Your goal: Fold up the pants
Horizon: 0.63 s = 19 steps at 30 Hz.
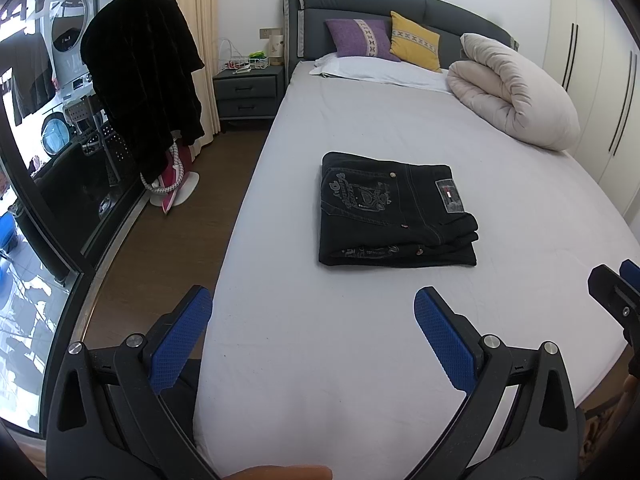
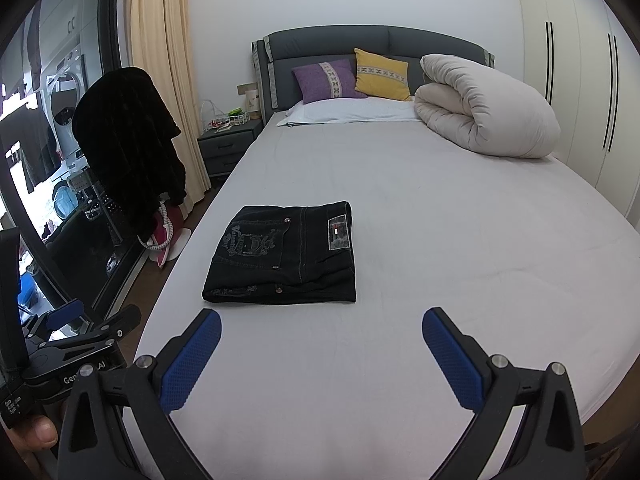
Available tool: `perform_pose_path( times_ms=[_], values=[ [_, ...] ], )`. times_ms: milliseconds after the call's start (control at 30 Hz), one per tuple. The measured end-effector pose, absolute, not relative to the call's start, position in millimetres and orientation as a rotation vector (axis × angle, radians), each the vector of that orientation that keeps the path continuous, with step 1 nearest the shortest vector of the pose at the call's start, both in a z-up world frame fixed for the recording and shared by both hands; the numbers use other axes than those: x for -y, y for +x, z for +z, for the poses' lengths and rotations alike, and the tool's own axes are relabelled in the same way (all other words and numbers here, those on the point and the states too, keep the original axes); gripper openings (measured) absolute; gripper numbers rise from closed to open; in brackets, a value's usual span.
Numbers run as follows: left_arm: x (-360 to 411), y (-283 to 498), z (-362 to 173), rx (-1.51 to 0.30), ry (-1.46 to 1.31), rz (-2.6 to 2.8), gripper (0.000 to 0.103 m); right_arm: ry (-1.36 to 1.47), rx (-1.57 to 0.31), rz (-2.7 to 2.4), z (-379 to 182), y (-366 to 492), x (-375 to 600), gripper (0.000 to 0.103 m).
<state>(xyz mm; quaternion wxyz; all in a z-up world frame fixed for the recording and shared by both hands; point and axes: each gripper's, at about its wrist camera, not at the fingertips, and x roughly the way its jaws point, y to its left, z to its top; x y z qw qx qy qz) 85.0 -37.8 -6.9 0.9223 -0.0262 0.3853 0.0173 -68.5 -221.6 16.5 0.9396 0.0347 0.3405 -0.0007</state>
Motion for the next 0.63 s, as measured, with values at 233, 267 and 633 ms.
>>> perform_pose_path(
  times_ms=[233,267,633],
  values=[
    [39.1,85.6,-9.9,-0.796,-0.056,0.031,0.103,0.072,-0.697,0.004,14.0,-66.7,220.2,0.103],
    [39.5,86.0,-10.9,-0.796,-0.055,0.03,0.103,0.071,-0.698,0.004,14.8,-66.3,221.0,0.103],
    [41.7,89.4,-15.1,-0.79,-0.025,0.017,0.103,0.078,-0.713,0.013,8.2,-61.8,221.3,0.103]
  ],
)
